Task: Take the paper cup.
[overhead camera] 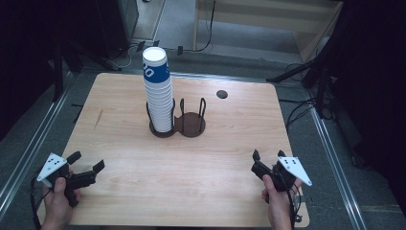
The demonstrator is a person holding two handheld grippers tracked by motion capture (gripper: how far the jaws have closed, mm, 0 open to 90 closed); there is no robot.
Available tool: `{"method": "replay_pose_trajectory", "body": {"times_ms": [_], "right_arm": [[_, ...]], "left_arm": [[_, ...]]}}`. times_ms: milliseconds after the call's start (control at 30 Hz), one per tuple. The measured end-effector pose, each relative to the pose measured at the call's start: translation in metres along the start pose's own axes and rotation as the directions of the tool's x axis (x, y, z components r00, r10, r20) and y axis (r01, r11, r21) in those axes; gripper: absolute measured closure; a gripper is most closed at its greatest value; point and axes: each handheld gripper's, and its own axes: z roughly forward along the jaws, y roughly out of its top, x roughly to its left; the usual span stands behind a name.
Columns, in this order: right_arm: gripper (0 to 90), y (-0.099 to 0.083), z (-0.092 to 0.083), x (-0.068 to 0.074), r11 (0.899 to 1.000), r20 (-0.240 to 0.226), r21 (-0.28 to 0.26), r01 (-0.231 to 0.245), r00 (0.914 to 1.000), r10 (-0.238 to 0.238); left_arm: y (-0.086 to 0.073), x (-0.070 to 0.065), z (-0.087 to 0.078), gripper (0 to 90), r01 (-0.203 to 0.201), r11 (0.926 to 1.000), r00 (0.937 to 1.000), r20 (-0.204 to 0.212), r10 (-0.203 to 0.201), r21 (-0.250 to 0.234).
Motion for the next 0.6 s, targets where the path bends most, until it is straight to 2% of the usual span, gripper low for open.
{"method": "replay_pose_trajectory", "body": {"times_ms": [67, 133, 167, 200, 400, 467, 533, 600], "right_arm": [[13.2, 0.002, 0.004, 0.01, 0.999, -0.021, 0.012, 0.046, 0.9987, -0.046], [13.5, 0.003, 0.006, 0.013, 0.998, -0.026, 0.015, 0.056, 0.9981, -0.056], [13.3, 0.006, 0.009, 0.022, 0.997, -0.05, 0.01, 0.076, 0.9959, -0.076], [13.2, 0.008, 0.01, 0.026, 0.997, -0.053, 0.012, 0.081, 0.9954, -0.08], [12.8, 0.018, 0.018, 0.041, 0.999, -0.093, 0.019, 0.037, 0.9951, -0.035], [12.9, 0.02, 0.02, 0.047, 0.999, -0.082, 0.021, 0.048, 0.9955, -0.046], [12.7, 0.021, 0.022, 0.052, 0.998, -0.091, 0.025, 0.057, 0.9944, -0.054], [12.6, 0.022, 0.024, 0.056, 0.999, -0.11, 0.031, 0.041, 0.9932, -0.037]], "left_arm": [[0.0, -0.001, 0.001, 0.3, -0.004, 1.0, 1.0, -0.005, 0.004, 0.002], [0.0, -0.001, 0.001, 0.2, -0.008, 1.0, 1.0, -0.006, 0.008, 0.005], [0.0, -0.002, 0.002, 0.3, -0.018, 0.9998, 0.9998, -0.01, 0.018, 0.012], [-0.001, -0.002, 0.001, 0.3, -0.02, 0.9997, 0.9997, -0.011, 0.021, 0.011], [-0.001, -0.002, 0.001, 0.2, -0.014, 0.9999, 0.9999, 0.0, 0.014, -0.002], [-0.001, -0.001, 0.001, 0.2, -0.011, 0.9999, 0.9999, -0.001, 0.011, -0.002], [-0.001, -0.001, 0.001, 0.2, -0.01, 0.9999, 1.0, -0.002, 0.01, -0.004], [-0.001, -0.002, 0.001, 0.2, -0.012, 0.9999, 0.9999, 0.0, 0.012, -0.004]]}}
